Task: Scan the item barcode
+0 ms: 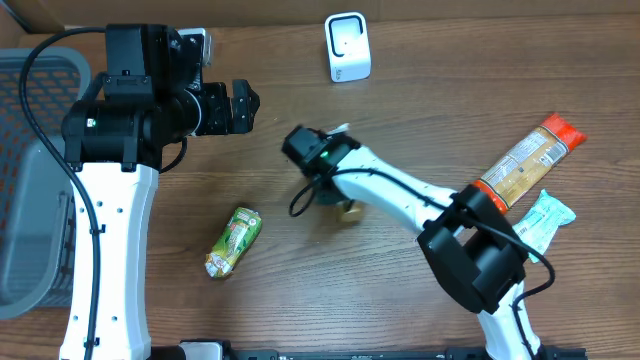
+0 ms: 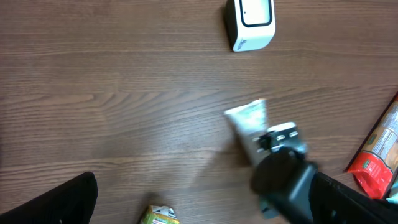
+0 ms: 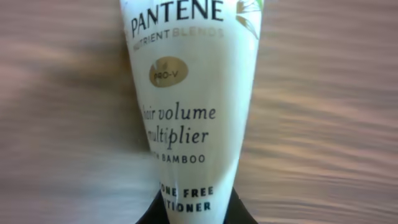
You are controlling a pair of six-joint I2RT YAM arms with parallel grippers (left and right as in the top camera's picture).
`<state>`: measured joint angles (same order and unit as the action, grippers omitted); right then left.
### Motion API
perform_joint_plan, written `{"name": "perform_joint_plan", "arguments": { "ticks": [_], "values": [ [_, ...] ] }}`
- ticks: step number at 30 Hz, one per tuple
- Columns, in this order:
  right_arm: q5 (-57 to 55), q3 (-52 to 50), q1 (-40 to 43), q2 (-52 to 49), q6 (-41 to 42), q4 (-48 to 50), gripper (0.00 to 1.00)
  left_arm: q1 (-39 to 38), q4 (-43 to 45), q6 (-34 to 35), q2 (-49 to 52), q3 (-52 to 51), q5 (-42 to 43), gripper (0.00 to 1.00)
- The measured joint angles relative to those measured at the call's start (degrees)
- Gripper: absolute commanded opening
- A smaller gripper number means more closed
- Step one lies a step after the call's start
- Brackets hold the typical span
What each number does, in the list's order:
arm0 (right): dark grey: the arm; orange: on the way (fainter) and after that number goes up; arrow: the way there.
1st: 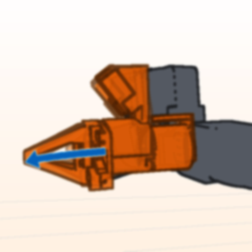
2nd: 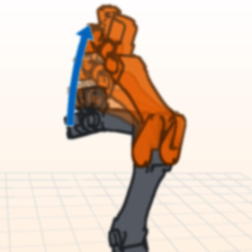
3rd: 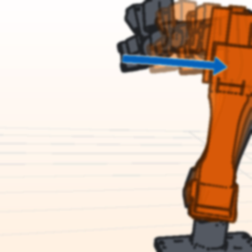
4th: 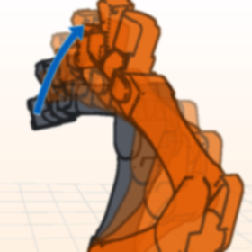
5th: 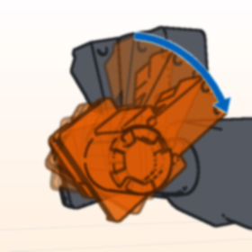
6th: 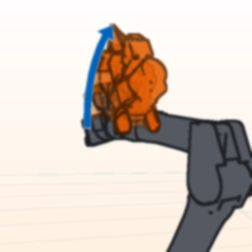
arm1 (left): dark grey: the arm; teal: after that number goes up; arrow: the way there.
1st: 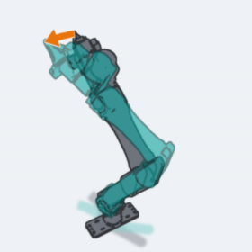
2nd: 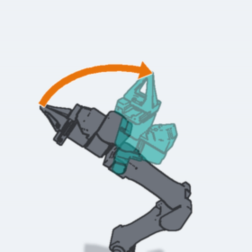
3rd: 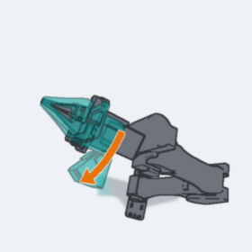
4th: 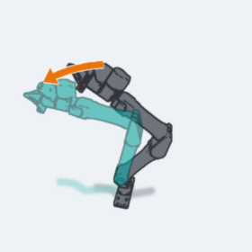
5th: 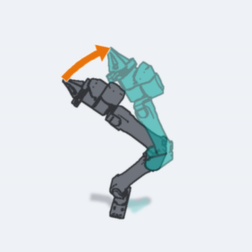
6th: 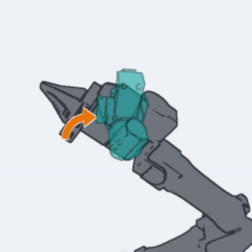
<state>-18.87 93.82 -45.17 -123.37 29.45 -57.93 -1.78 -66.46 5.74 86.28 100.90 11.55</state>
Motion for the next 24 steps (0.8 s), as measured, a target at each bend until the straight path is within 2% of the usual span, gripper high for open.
{"name": "perform_joint_plan", "arguments": {
  "ticks": [4,10,11,16,18,24],
  "values": [
    [-12.5,-0.4,1.6,0.2,-0.8,-9.5,0.04,0.0,0.0,0.0,0.0,0.0,0.0,0.99],
    [-19.4,-0.5,1.4,0.1,-1.2,-12.4,0.04,0.0,0.0,0.0,0.0,0.0,0.0,1.00],
    [-19.8,-0.5,1.3,0.0,-1.2,-12.9,0.08,0.0,0.0,0.0,0.0,0.0,0.0,1.00],
    [-19.6,-0.5,1.2,-1.7,-1.4,-13.2,0.72,0.0,0.0,0.0,0.0,0.0,0.0,1.00],
    [-19.3,-0.5,1.0,-2.2,-1.1,-13.2,0.78,0.0,0.0,0.0,0.0,0.0,0.0,0.99],
    [-19.7,0.0,0.4,-2.3,-1.7,-14.7,0.79,0.0,0.0,0.0,0.0,0.0,0.0,1.00]
  ]
}}
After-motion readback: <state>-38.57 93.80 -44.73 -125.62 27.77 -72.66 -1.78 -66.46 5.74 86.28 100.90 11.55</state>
